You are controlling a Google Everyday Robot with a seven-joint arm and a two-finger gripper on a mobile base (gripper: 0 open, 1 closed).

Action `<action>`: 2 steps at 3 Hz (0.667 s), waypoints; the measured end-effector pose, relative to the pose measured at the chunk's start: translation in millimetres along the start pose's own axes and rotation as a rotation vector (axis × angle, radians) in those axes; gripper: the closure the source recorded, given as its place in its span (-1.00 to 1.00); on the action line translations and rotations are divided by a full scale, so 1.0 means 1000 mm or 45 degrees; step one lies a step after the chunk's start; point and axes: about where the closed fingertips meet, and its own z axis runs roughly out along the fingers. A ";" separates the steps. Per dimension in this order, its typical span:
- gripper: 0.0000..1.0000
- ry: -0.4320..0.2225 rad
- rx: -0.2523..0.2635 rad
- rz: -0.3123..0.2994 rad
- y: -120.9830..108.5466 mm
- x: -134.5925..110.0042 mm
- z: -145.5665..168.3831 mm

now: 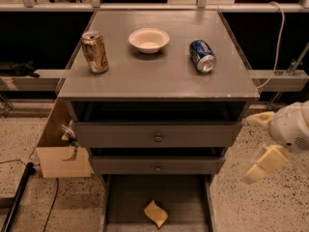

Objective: Pick sponge from bottom drawer and place on counter

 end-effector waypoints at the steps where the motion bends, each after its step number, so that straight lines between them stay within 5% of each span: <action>1: -1.00 0.015 -0.115 0.059 0.016 0.023 0.060; 2: -1.00 0.014 -0.099 0.061 0.018 0.024 0.054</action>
Offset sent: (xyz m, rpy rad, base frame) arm -0.0080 0.0170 -0.0510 0.0237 0.0796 0.0100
